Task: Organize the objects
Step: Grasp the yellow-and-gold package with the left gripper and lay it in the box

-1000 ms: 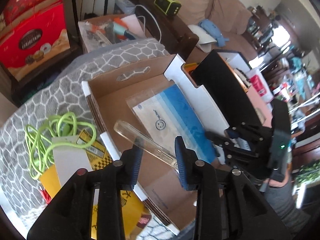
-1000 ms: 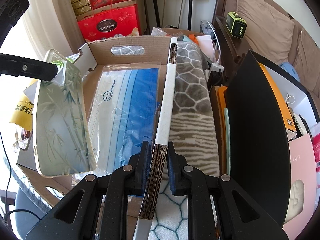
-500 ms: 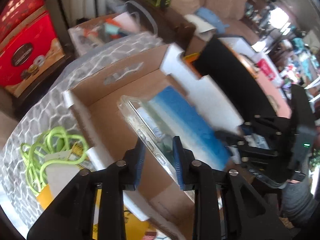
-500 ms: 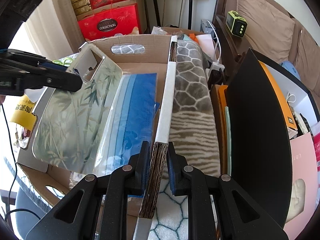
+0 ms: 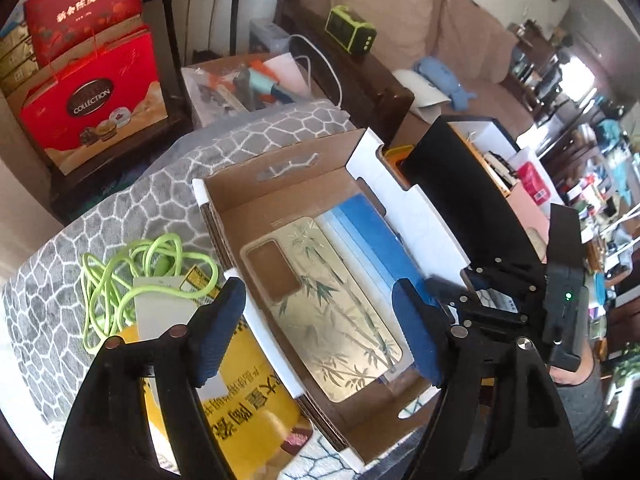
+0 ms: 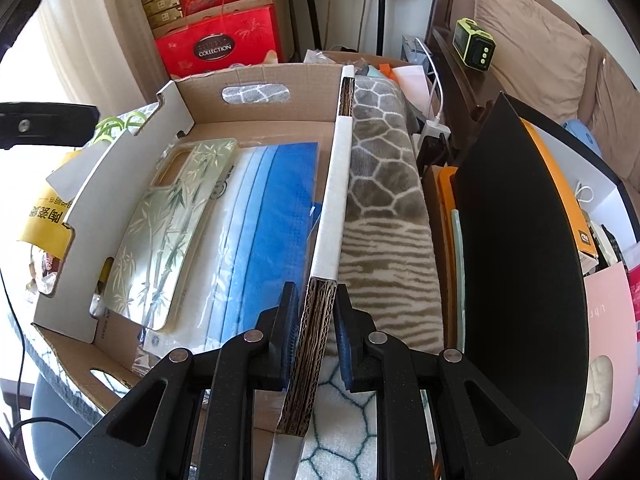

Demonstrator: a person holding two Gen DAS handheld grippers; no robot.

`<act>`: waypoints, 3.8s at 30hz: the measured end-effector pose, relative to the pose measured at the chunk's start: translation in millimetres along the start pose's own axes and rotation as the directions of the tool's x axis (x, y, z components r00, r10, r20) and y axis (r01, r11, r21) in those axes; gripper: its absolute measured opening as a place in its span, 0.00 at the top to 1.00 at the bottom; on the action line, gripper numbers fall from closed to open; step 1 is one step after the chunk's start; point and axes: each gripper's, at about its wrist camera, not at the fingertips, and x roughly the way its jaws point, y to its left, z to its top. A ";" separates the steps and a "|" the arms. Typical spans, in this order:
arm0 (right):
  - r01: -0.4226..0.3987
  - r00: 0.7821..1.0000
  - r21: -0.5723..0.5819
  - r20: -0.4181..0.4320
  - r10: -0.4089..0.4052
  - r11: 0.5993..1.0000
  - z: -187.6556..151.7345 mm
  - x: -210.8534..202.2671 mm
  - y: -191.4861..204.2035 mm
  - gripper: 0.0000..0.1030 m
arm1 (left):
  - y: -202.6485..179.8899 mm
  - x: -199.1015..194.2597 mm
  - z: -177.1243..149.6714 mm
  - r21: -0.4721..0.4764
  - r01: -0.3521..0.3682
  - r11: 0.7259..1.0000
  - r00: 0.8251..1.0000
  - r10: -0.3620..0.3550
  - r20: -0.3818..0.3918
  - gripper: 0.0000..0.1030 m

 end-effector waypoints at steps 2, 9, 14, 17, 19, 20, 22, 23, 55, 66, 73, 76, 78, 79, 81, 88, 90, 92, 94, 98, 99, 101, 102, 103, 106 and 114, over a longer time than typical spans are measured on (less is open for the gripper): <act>0.007 1.000 0.006 -0.001 -0.007 1.000 0.1 -1.9 -0.7 0.83 | -0.1 -3.5 -4.5 -0.023 0.013 1.000 1.000 -0.013 0.005 0.29; 0.017 1.000 0.006 0.017 -0.017 1.000 3.7 -12.3 -1.4 0.82 | 12.8 -23.8 -30.3 -0.118 0.046 0.992 0.996 -0.037 0.076 0.24; 0.025 1.000 0.006 0.008 -0.025 1.000 3.2 -11.0 0.0 0.82 | 26.9 -37.3 -44.0 -0.160 -0.005 0.987 0.994 0.022 0.105 0.19; 0.024 1.000 0.007 -0.001 -0.024 1.000 1.7 -8.3 0.7 0.82 | 45.4 -41.7 -48.4 -0.210 -0.032 0.977 0.992 0.056 0.110 0.19; 0.023 1.000 0.006 -0.005 -0.023 1.000 1.3 -6.8 1.1 0.82 | 61.8 -41.0 -50.5 -0.256 -0.041 0.966 0.993 0.067 0.097 0.19; 0.021 1.000 0.006 -0.006 -0.021 1.000 0.9 -6.5 1.8 0.82 | 69.3 -39.9 -51.4 -0.273 -0.052 0.961 0.993 0.079 0.089 0.19; 0.020 1.000 0.003 -0.006 -0.020 1.000 0.5 -6.1 3.6 0.82 | 84.0 -36.3 -53.8 -0.305 -0.077 0.949 0.992 0.105 0.075 0.19; 0.019 1.000 0.001 -0.005 -0.019 1.000 0.6 -6.0 4.9 0.82 | 91.3 -33.3 -54.4 -0.325 -0.084 0.942 0.992 0.111 0.065 0.19; 0.028 0.999 -0.009 -0.018 -0.028 1.000 1.9 0.0 8.9 0.79 | 99.0 -50.3 -47.4 -0.390 0.159 0.907 0.980 -0.096 0.176 0.98; 0.019 1.000 -0.004 -0.017 -0.019 1.000 2.0 -0.4 6.6 0.79 | 91.5 -114.6 -28.6 -0.334 0.374 0.865 0.892 -0.237 0.385 0.99; 0.012 1.000 -0.001 -0.017 -0.012 1.000 0.5 -1.4 4.8 0.79 | 65.8 -57.3 -6.0 -0.368 0.411 0.834 0.895 -0.292 0.336 0.99; 0.010 1.000 0.000 -0.015 -0.010 1.000 -0.1 -2.2 3.7 0.79 | 56.5 -24.7 1.5 -0.399 0.431 0.809 0.895 -0.324 0.308 0.99; 0.007 1.000 0.006 -0.015 -0.007 1.000 -0.2 -3.0 1.4 0.79 | 51.5 -4.8 6.8 -0.421 0.443 0.791 0.892 -0.343 0.294 0.99; 0.006 1.000 0.008 -0.014 -0.006 1.000 0.1 -3.2 0.4 0.79 | 49.1 2.5 7.7 -0.425 0.448 0.787 0.891 -0.350 0.290 0.99; 0.005 1.000 0.013 -0.014 -0.005 1.000 0.0 -3.4 -1.4 0.79 | 42.2 18.6 12.1 -0.436 0.451 0.779 0.891 -0.359 0.279 0.99; -0.002 1.000 0.018 -0.016 0.002 1.000 -0.1 -2.2 -4.1 0.79 | 36.8 60.5 16.3 -0.496 0.455 0.740 0.891 -0.378 0.253 0.99; -0.005 1.000 0.019 -0.016 0.005 1.000 -0.4 -2.4 -4.1 0.79 | 34.5 67.8 16.7 -0.493 0.434 0.754 0.901 -0.362 0.240 0.99; -0.006 1.000 0.017 -0.014 0.006 1.000 -0.3 -2.7 -3.8 0.79 | 31.8 73.2 16.1 -0.497 0.407 0.766 0.913 -0.341 0.222 0.99; -0.004 1.000 0.021 -0.014 0.004 1.000 -0.8 -3.0 -3.2 0.79 | 30.0 77.2 14.3 -0.505 0.370 0.780 0.929 -0.314 0.196 0.98; -0.007 1.000 0.022 -0.012 0.007 1.000 -0.7 -3.3 -2.9 0.79 | 23.6 81.7 11.8 -0.508 0.269 0.818 0.963 -0.247 0.113 0.53; -0.007 1.000 0.022 -0.012 0.008 1.000 -0.5 -2.9 -2.6 0.79 | 19.9 79.7 11.9 -0.493 0.264 0.829 0.964 -0.246 0.102 0.51; -0.003 1.000 0.021 -0.012 0.004 1.000 -0.2 -2.3 -1.9 0.79 | 13.4 73.5 11.6 -0.469 0.240 0.850 0.970 -0.228 0.083 0.43; -0.003 1.000 0.021 -0.013 0.003 1.000 -0.2 -2.0 -1.8 0.79 | 9.9 68.0 11.9 -0.454 0.230 0.861 0.973 -0.216 0.082 0.42; -0.003 1.000 0.022 -0.012 0.003 1.000 -0.3 -2.3 -1.7 0.79 | 7.2 61.9 11.3 -0.439 0.223 0.870 0.975 -0.207 0.086 0.37; -0.004 1.000 0.021 -0.012 0.004 1.000 -0.6 -2.3 -1.5 0.79 | 1.7 38.2 8.5 -0.400 0.194 0.896 0.980 -0.164 0.108 0.27; -0.002 1.000 0.017 -0.016 0.002 1.000 -3.3 -2.0 -0.1 0.79 | 24.9 -24.7 7.3 -0.331 0.107 0.938 0.985 -0.054 0.166 0.26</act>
